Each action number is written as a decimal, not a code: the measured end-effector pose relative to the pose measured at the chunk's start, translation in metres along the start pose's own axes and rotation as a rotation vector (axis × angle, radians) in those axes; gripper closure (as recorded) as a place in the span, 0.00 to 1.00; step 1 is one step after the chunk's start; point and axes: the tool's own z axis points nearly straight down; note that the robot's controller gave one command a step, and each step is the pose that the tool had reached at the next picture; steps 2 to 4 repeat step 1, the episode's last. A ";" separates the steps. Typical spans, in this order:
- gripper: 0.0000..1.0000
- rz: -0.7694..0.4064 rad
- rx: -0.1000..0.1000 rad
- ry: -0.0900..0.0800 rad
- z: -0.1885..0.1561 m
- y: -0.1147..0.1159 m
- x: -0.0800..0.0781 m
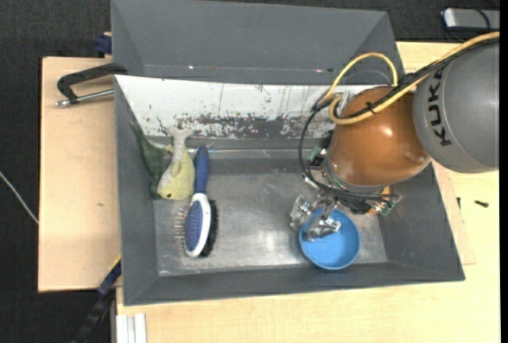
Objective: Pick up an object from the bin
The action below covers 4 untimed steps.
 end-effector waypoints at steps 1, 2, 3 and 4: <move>1.00 0.048 0.005 -0.005 -0.128 -0.016 -0.007; 1.00 0.048 0.005 -0.005 -0.128 -0.016 -0.007; 1.00 0.048 0.005 -0.005 -0.128 -0.016 -0.007; 1.00 0.048 0.005 -0.005 -0.128 -0.016 -0.007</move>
Offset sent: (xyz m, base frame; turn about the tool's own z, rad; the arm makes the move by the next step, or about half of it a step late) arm 0.0124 -0.0058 0.1222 0.0446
